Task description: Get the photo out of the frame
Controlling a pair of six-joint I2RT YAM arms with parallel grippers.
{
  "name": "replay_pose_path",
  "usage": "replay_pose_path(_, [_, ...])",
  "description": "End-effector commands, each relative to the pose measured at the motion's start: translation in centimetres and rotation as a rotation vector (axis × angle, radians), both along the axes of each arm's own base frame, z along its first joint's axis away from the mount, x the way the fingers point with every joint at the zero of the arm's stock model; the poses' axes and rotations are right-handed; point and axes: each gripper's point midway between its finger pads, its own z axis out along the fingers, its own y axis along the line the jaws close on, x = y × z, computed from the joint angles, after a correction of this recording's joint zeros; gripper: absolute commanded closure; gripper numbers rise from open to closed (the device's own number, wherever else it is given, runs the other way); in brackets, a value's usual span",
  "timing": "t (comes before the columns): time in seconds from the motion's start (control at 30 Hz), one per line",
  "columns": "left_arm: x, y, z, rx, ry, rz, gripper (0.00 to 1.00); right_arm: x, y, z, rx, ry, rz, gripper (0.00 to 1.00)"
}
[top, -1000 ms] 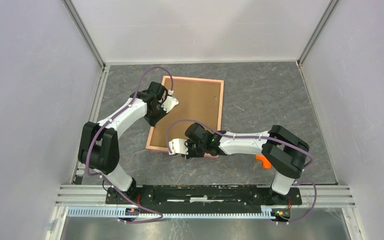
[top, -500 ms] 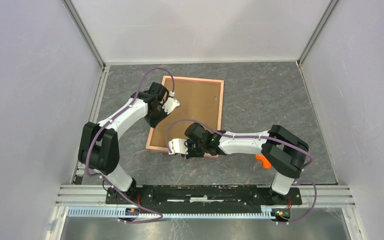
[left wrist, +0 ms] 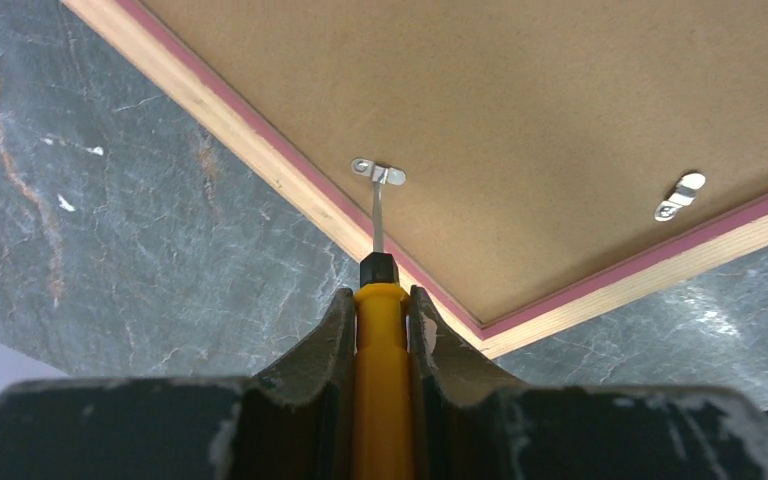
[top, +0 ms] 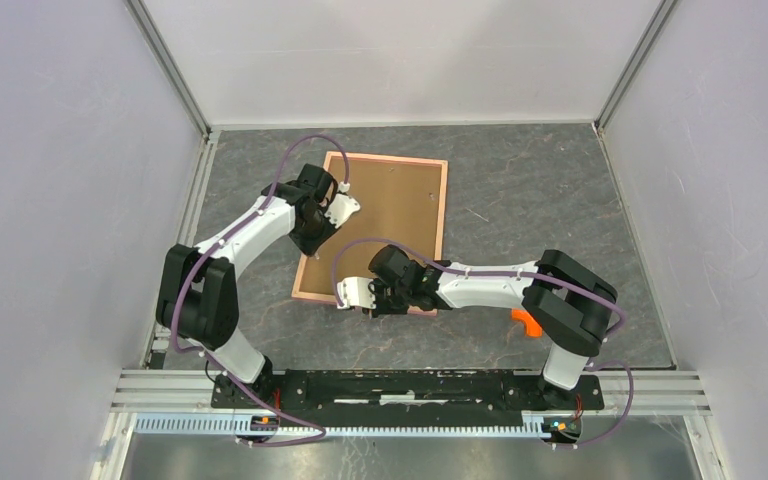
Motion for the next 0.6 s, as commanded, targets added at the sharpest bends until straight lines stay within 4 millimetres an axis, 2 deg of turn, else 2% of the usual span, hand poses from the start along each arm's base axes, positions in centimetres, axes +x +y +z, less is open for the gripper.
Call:
replay_pose_path(0.0, [-2.5, -4.7, -0.7, -0.220, 0.137, -0.008, 0.98, -3.5, -6.5, -5.3, -0.273, 0.158, 0.005, 1.00])
replay_pose_path(0.27, [-1.2, -5.4, -0.3, -0.248, 0.105, 0.011, 0.98, -3.6, -6.6, -5.3, -0.276, 0.159, 0.012, 1.00])
replay_pose_path(0.4, [0.1, -5.0, 1.8, -0.246, 0.045, 0.020, 0.98, -4.2, -6.9, -5.3, -0.278, 0.169, 0.039, 1.00])
replay_pose_path(0.57, [3.1, -3.6, 4.7, -0.174, -0.085, 0.037, 0.98, -5.9, -7.3, -5.0, -0.263, 0.226, 0.111, 1.00])
